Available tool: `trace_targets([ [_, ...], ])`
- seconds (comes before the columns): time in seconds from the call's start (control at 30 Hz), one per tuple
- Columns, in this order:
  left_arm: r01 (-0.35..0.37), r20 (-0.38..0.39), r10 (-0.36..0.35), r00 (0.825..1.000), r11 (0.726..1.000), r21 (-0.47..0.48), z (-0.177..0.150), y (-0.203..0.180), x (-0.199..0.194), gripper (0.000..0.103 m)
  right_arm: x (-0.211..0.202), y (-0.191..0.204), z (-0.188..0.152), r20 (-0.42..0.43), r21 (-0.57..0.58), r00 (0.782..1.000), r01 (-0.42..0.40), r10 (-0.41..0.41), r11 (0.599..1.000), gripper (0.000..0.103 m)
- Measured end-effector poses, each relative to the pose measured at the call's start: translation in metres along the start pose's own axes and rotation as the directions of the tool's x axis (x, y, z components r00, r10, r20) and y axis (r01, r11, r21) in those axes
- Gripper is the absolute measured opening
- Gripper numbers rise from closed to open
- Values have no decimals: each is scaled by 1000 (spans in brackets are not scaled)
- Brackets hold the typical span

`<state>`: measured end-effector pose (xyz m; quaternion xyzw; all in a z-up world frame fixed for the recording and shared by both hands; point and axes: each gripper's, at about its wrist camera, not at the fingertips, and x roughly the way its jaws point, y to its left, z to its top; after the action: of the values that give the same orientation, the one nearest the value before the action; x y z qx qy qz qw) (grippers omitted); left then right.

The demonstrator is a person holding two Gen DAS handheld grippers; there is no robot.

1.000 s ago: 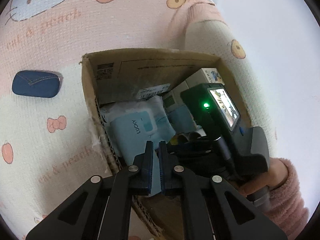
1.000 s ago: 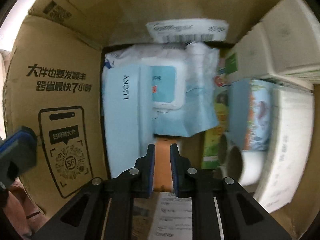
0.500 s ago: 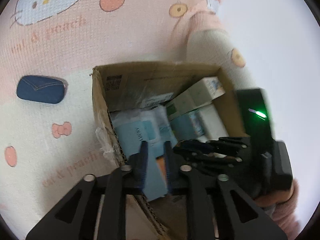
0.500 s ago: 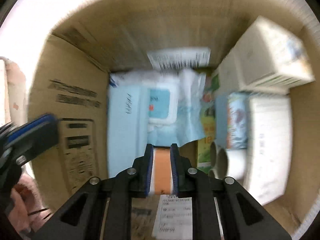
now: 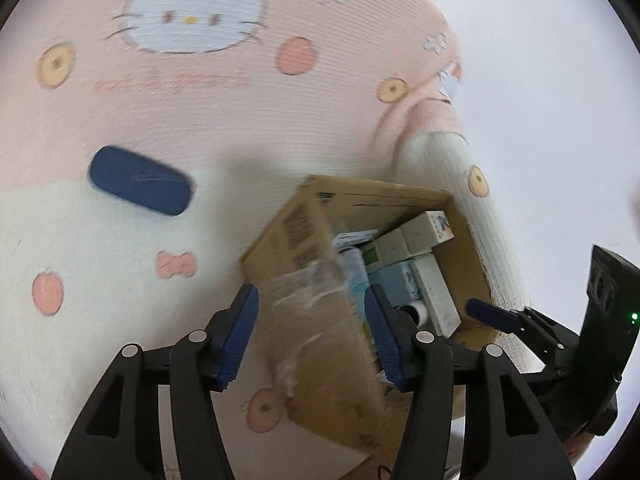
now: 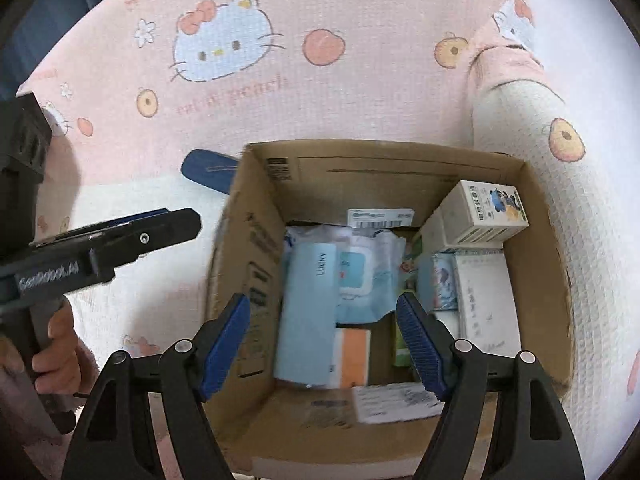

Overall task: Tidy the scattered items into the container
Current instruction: 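Withdraw the right gripper from the box toward the denim glasses case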

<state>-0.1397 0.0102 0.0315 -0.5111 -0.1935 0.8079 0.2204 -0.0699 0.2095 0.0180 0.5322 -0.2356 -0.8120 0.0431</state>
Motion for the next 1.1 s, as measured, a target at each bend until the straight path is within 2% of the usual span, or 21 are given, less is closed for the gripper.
trace_targets([
  [0.1,-37,12,37,999,999,-16,-10,21,-14,60,2,14,-9,35,11,999,8,-9,1000,74],
  [0.3,-59,-13,59,998,998,0,-22,61,-31,60,-23,53,-22,129,51,992,-17,10,999,76],
  [0.4,-75,-19,74,997,997,-11,-20,86,-41,60,-26,75,-24,160,62,987,-32,22,998,78],
  [0.57,-61,-1,61,998,997,-47,-11,127,-51,60,-14,108,-19,188,75,980,-83,68,994,78],
  [0.67,-57,4,58,998,991,-121,-8,156,-48,60,1,122,-11,183,70,976,-132,117,989,78],
  [0.87,-11,-2,11,1000,948,-318,-6,216,-29,60,56,139,10,135,81,979,-168,156,983,78],
  [0.93,-3,17,10,1000,940,-340,-3,228,-22,60,73,139,16,128,98,976,-189,176,977,78],
  [1.1,-14,47,32,998,942,-335,17,246,3,60,115,135,32,151,186,969,-223,196,957,78],
])
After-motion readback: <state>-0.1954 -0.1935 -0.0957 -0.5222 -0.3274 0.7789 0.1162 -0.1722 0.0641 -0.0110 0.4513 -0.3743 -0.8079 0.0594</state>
